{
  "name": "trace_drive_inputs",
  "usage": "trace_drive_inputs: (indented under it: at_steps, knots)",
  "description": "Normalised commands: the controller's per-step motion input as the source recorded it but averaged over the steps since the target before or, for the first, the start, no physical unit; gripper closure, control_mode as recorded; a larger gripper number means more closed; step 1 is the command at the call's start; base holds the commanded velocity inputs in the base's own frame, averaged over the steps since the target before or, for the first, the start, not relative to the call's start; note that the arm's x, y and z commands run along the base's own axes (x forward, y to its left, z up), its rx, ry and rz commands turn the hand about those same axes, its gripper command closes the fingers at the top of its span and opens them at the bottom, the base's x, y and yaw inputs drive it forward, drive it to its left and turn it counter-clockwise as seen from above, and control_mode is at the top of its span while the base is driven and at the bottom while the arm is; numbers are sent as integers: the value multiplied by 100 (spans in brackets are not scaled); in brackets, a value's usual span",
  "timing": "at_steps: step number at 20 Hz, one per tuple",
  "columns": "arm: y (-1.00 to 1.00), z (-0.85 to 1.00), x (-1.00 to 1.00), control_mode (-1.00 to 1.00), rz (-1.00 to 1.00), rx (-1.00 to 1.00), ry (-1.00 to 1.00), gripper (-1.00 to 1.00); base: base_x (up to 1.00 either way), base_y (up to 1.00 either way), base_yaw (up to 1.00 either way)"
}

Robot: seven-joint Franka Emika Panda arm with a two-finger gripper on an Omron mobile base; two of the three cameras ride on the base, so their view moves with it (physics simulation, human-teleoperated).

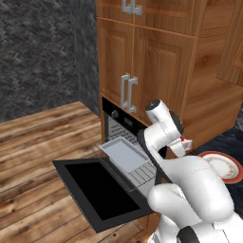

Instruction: Take the baked cake out of the oven and place it on the plate for cooling. Then close the oven door.

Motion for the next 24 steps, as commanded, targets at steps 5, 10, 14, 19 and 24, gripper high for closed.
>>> trace_drive_inputs:
  at_steps: [5, 10, 14, 19, 24]
  knots:
    - [-67, 16, 0, -100, 0, 15, 0, 100, 0, 0, 0]
    - [-62, 9, 0, -100, 0, 12, 0, 100, 0, 0, 0]
    - [-61, 4, 0, -100, 0, 11, 0, 100, 0, 0, 0]
    - [-62, 0, 0, -100, 0, 11, 1, 100, 0, 0, 0]
    - [-61, 0, 0, -100, 0, 11, 1, 100, 0, 0, 0]
